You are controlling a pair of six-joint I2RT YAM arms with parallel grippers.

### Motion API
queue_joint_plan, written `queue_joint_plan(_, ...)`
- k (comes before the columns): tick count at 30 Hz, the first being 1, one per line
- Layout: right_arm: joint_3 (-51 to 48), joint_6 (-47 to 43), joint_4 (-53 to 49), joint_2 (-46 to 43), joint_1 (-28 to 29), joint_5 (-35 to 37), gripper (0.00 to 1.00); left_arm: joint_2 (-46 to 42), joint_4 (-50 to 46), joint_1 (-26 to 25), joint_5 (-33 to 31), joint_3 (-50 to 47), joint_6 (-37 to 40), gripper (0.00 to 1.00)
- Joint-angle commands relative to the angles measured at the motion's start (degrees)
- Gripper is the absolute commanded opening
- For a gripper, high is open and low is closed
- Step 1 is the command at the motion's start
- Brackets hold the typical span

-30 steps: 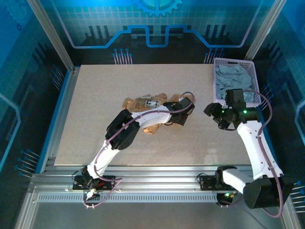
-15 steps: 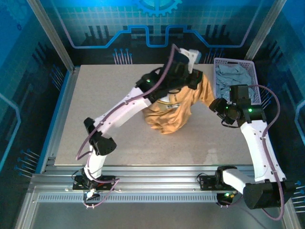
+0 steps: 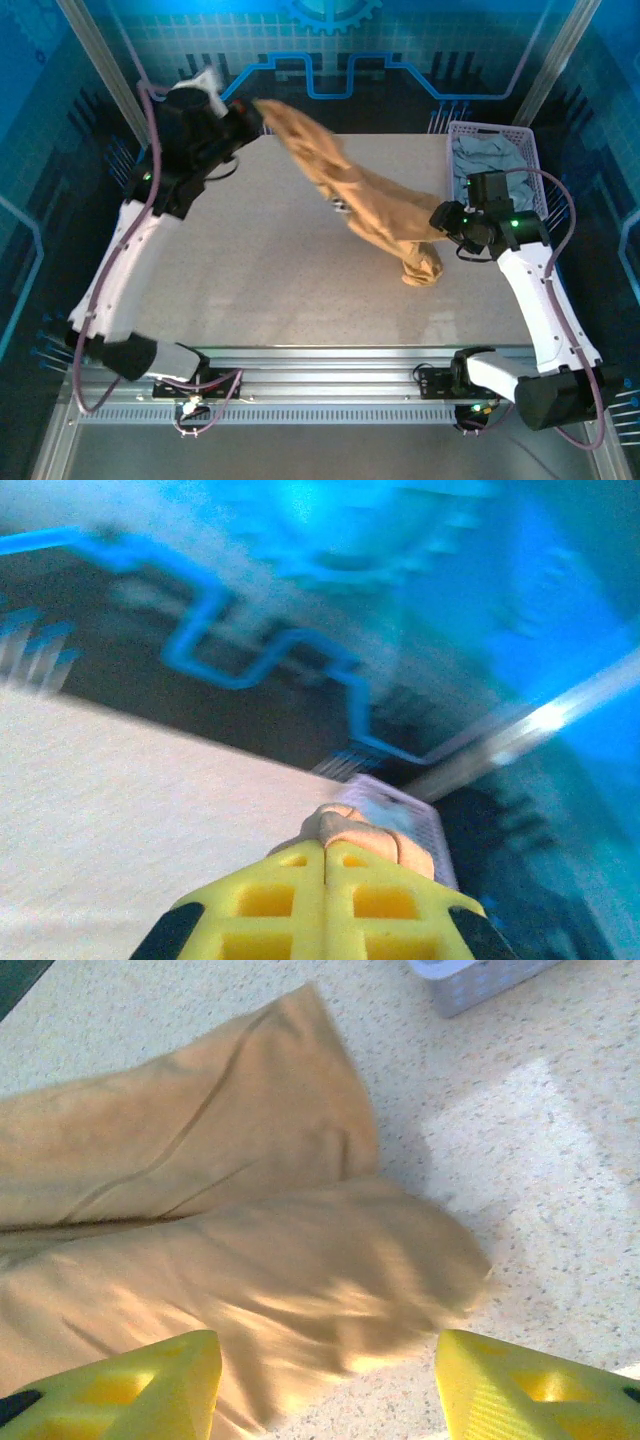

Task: Fold and stack the t-shirts

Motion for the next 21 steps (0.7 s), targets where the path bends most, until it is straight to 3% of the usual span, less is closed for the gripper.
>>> queue_joint_plan(1,-2.0,0.8,1.4,1.2,3.2,0.2,0.60,-6.1,2.2,8.5,0.5,-19.5,-6.4,0.23)
queue_joint_plan(3,-3.5,1.1,2.6,2.0,4.7,-0.2,0.60,-6.6,2.9,13.8,4.2,-28.9,-7.1,0.36)
queue_joint_plan(5,-4.7,1.3,4.0,3.0,5.7,-1.7,0.59,-6.3,0.3,16.7,2.9,-34.2,-7.2,0.58)
queue_joint_plan(8,-6.6,2.2,5.6,4.7,6.2,-4.7,0.59,-6.9,-1.0,16.3,3.3,-37.9,-8.1,0.62)
queue_joint_plan(12,-10.3,5.2,7.8,6.6,6.2,-7.8,0.59,-5.1,-2.5,7.4,6.2,-39.1,-13.1,0.62)
queue_joint_plan(16,-13.4,7.8,11.1,8.6,5.9,-9.9,0.57,1.1,2.0,-5.8,7.1,-39.1,-18.5,0.60)
queue_joint_plan(21,-12.6,7.4,15.6,15.4,5.7,-11.4,0.55,15.3,4.6,-15.8,6.1,-28.3,-8.9,0.58)
